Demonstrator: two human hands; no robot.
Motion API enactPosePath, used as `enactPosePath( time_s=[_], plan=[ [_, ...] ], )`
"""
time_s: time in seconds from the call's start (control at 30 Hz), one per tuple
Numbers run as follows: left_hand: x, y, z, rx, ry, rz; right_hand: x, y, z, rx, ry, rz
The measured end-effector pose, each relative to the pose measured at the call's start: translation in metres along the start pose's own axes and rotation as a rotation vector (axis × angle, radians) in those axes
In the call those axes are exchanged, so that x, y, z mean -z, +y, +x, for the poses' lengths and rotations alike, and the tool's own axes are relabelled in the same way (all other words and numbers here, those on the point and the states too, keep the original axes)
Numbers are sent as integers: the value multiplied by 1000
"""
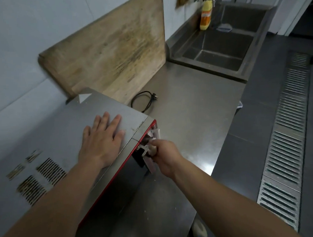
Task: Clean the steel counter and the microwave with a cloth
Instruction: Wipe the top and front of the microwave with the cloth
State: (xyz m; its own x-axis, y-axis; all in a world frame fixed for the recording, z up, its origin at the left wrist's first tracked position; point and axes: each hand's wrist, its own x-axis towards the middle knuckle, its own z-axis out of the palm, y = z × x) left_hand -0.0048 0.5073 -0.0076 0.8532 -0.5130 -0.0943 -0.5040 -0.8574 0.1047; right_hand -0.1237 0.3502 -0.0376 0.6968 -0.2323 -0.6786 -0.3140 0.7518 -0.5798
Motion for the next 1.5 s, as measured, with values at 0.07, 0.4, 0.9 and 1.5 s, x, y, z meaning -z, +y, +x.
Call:
enactPosePath(
  time_s=[0.07, 0.4, 0.9, 1.5],
  plan=[
    [-1, -1, 0, 1, -6, -7, 2, -5, -1, -39, -63, 32],
    [-1, -1, 0, 9, -3, -8, 16, 9, 24, 273, 221, -390],
    [0, 0, -1, 10, -7, 1, 17, 22, 28, 440, 158, -305],
    [-3, 0, 1, 12, 0, 18, 43, 63, 88, 273, 391, -448]
  ],
)
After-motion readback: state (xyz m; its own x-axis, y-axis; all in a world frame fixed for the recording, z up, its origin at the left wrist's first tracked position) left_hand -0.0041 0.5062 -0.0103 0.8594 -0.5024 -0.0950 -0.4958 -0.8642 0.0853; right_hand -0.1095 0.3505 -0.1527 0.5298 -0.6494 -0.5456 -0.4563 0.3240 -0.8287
